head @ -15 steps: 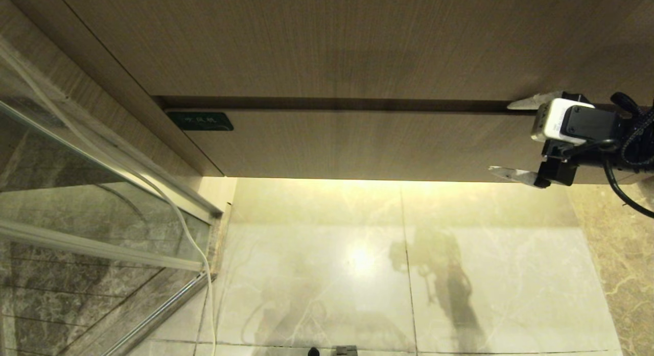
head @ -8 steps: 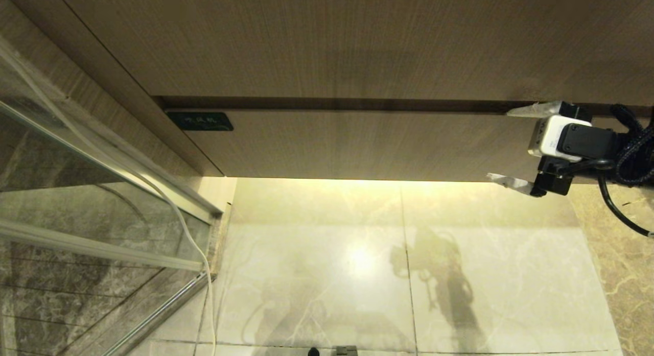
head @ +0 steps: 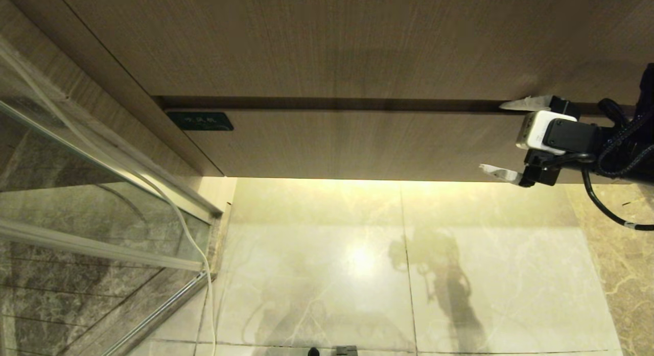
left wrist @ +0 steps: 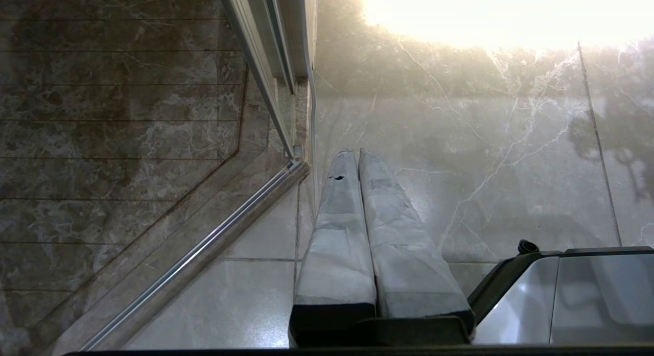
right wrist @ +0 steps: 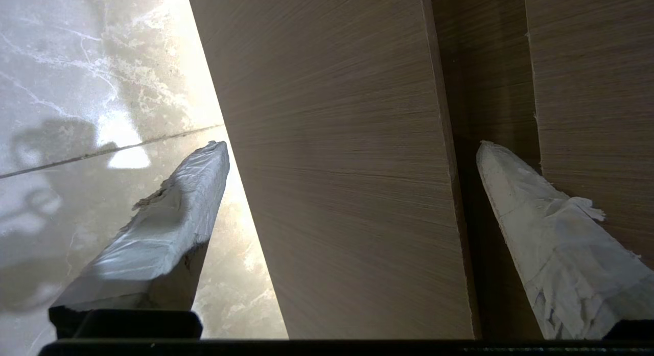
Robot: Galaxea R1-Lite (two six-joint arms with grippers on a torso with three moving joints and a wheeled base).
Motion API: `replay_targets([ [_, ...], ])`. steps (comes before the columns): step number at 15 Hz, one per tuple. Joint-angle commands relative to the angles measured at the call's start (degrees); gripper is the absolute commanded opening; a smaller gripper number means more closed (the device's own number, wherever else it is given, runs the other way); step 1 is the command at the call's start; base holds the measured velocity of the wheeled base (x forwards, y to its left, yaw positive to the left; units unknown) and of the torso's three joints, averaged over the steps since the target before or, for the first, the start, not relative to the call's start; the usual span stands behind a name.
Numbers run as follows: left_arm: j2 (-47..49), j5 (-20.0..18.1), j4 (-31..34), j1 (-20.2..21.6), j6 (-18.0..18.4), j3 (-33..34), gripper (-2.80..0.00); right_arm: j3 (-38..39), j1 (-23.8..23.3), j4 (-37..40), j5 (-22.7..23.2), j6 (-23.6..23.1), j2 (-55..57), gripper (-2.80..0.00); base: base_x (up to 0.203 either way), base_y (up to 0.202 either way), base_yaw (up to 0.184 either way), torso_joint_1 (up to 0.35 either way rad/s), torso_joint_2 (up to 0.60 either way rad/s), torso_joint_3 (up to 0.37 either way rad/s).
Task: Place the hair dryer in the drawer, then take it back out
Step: Pull open the drawer
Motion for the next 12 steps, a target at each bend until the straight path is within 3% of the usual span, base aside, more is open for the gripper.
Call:
replay_targets([
  [1,0.1,0.0,0.0,0.0,0.0,0.0,-2.80,0.1,0.0,-0.3,0.1,-0.4,0.6,0.00,0.000,0.000,0.000,0.000,0.00,0.000],
  [12,0.1,0.0,0.0,0.0,0.0,0.0,-2.80,0.1,-0.1,-0.9,-2.6,-0.4,7.1,0.00,0.000,0.000,0.000,0.000,0.00,0.000],
])
